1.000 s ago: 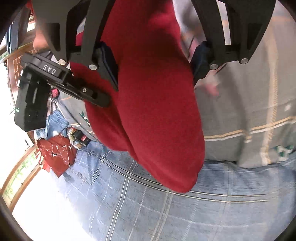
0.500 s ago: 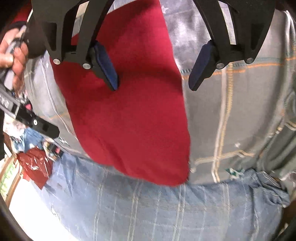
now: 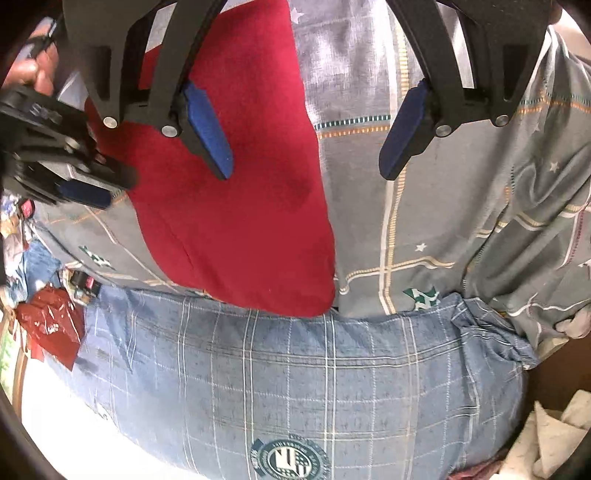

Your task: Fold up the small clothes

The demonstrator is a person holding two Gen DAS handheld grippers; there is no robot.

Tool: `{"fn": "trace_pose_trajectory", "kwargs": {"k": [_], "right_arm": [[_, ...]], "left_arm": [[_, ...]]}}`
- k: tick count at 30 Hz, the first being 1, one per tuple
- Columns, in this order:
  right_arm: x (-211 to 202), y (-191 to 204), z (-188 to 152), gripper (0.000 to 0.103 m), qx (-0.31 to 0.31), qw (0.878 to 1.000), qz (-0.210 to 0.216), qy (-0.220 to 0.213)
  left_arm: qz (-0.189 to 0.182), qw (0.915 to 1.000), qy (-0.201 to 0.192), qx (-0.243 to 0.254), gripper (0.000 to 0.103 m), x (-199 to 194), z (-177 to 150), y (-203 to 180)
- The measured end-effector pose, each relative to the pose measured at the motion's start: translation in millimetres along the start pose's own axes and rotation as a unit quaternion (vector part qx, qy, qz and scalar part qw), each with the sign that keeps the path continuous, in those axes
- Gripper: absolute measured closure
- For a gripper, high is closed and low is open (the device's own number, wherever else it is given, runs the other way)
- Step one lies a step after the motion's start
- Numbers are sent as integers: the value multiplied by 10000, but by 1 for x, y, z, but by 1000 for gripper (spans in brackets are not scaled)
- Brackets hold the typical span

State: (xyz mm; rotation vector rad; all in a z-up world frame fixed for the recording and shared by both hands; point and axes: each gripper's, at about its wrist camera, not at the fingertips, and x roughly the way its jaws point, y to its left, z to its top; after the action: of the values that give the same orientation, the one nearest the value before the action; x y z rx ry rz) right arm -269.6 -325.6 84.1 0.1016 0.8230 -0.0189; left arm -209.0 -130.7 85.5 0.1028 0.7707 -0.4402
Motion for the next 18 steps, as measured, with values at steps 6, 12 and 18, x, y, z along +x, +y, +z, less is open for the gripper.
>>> {"fn": "trace_pose_trajectory", "kwargs": {"k": [6,12,18], "right_arm": [[-34,5,-23,29,188,9991,-242,-294],[-46,5,-31,23,394,9979,-346,-390],[-50,9,-30,20,373,9978,-325,-439]], "left_arm": [[138,9996,-225,42,21,-16,-3,-8],[24,9995,-307,74,21,-28,-5,-14],[107,9990,-433,66,21,-40,-7,-14]]}}
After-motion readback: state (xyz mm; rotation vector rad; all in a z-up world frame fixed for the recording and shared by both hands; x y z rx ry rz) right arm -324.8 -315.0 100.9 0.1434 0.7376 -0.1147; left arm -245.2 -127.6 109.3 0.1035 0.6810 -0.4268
